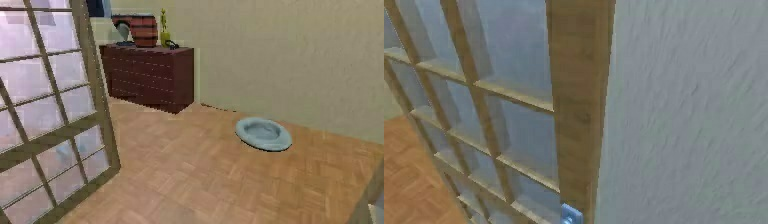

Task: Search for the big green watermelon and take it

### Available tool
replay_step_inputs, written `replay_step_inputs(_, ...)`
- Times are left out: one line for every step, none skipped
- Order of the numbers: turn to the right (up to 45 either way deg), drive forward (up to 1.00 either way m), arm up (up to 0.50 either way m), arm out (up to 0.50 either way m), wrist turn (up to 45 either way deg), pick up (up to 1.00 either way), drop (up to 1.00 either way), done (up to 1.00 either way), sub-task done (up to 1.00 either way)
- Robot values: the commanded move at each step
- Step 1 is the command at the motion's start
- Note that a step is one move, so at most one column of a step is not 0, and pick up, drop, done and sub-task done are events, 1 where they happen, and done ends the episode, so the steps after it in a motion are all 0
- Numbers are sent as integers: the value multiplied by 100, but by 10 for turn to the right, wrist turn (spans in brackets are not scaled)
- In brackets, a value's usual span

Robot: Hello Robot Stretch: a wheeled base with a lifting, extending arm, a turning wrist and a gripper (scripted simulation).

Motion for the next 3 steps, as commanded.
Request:
replay_step_inputs(-450,0,0,0,0,0,0,0,0)
replay_step_inputs(-120,0,0,0,0,0,0,0,0)
replay_step_inputs(-30,0,0,0,0,0,0,0,0)
